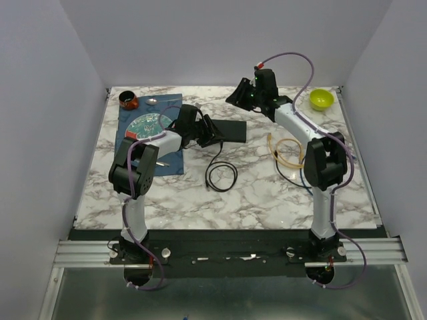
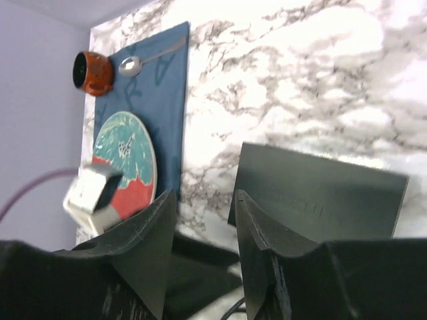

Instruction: Pull the plug from the switch port

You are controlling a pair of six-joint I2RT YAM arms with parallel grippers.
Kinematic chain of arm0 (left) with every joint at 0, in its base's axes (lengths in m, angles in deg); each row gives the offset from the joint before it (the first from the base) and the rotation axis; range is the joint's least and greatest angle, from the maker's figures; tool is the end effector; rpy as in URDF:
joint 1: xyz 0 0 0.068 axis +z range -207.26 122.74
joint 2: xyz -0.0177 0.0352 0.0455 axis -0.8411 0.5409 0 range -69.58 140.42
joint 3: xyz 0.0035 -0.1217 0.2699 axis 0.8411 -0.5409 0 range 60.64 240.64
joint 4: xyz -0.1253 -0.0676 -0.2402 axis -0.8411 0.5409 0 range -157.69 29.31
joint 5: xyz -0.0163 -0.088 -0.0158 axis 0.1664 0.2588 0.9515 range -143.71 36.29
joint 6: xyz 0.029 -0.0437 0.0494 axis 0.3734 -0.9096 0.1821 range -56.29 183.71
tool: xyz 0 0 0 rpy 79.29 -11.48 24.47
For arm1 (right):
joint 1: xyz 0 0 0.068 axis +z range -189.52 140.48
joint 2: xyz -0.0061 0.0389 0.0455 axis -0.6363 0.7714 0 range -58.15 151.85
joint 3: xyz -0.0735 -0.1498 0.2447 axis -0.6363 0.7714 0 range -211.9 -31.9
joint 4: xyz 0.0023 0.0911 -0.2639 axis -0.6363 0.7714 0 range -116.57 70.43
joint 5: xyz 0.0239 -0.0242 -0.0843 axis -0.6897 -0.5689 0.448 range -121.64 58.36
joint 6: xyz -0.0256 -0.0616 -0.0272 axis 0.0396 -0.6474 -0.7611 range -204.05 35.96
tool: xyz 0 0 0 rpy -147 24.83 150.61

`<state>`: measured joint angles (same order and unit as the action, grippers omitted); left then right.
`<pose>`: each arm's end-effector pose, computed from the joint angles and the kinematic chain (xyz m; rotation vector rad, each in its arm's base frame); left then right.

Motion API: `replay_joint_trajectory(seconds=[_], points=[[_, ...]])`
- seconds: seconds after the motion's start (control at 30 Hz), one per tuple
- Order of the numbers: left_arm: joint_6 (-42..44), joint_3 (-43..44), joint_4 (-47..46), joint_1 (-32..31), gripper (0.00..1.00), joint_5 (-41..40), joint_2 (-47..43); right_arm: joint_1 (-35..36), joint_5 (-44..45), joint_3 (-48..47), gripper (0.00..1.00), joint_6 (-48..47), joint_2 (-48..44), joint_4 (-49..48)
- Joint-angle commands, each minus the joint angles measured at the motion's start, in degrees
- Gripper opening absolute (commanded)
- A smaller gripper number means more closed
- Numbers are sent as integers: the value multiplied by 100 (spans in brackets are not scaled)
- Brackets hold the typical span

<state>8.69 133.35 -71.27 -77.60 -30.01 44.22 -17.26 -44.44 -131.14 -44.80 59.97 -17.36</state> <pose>0.4384 -0.1880 0.1705 -0.4814 2.3800 -1.1289 0.4960 0.2173 0.2767 0.1756 2.1633 0.8728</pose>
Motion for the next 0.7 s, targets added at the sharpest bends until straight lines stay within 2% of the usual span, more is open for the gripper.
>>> replay_joint_trajectory(seconds=[0.0,0.13,0.33,0.53,0.67], points=[[414,-142,-319,-207,61,-147,2,-239,269,-1077,49,-207,878,1336],[326,-125,-249,-164,70,-15,116,-275,146,-1361,49,-128,1212,1662],[150,-485,-618,-155,99,-225,-77,-292,234,-1299,48,-92,1318,1636],[229,-178,-188,-155,99,-349,116,-301,225,-1598,48,-92,1651,1776],[203,-143,-82,-146,92,-507,178,-301,190,-1774,47,-75,1924,1952]])
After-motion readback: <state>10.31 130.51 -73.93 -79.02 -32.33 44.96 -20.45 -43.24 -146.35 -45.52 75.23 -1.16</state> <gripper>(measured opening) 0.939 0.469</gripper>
